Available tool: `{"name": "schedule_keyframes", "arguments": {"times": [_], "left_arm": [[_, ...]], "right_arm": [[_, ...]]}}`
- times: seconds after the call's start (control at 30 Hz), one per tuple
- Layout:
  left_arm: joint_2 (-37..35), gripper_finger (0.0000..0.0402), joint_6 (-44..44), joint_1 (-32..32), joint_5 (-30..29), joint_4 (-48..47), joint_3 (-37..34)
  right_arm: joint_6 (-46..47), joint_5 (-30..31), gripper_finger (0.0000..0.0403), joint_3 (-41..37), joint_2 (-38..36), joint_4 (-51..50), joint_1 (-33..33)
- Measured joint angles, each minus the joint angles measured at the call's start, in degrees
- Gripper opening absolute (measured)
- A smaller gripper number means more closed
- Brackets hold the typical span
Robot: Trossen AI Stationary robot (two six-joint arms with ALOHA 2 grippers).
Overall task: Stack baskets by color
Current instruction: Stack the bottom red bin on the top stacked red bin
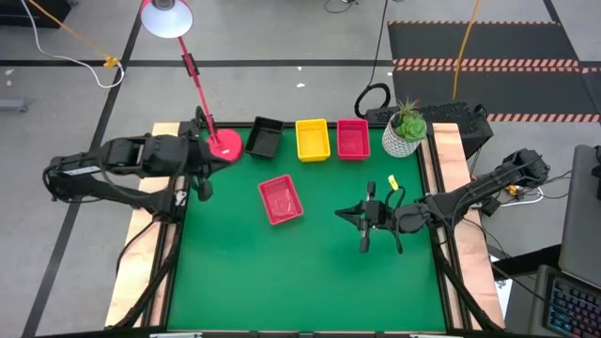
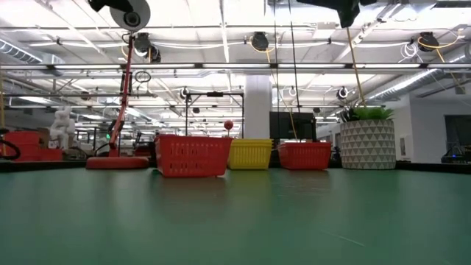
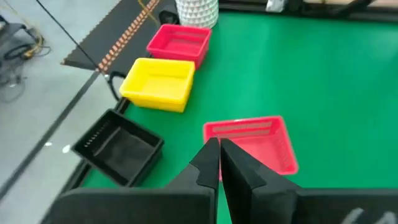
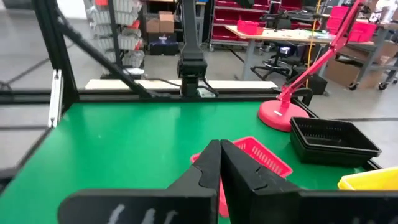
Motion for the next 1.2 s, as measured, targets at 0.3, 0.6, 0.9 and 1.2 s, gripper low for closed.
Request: {"name": "schedule_keyframes", "arguments": {"times": [0.3, 0.6, 0.9, 1.2], "left_arm": [[-6.75, 0.0025, 0.16, -8.11, 4.73, 13.93, -7.65], [-11.09, 0.0026, 3.39, -13.41, 4.65, 30.14, -19.14], [-10.96, 0.0026, -3.64, -14.12, -3.23, 40.07, -28.91], [-10.8, 0.0026, 10.42, -16.6, 14.54, 54.32, -34.24]], "right_arm": [[2.39, -0.04, 0.0004, 4.12, 0.0, -2.26, 0.04], [6.11, -0.19, 0.0004, 11.11, 0.0, -13.01, 0.04], [14.39, -0.13, 0.0004, 15.2, 0.02, -20.37, 0.04], [13.12, -0.15, 0.0004, 15.58, 0.38, -20.55, 0.15]]}}
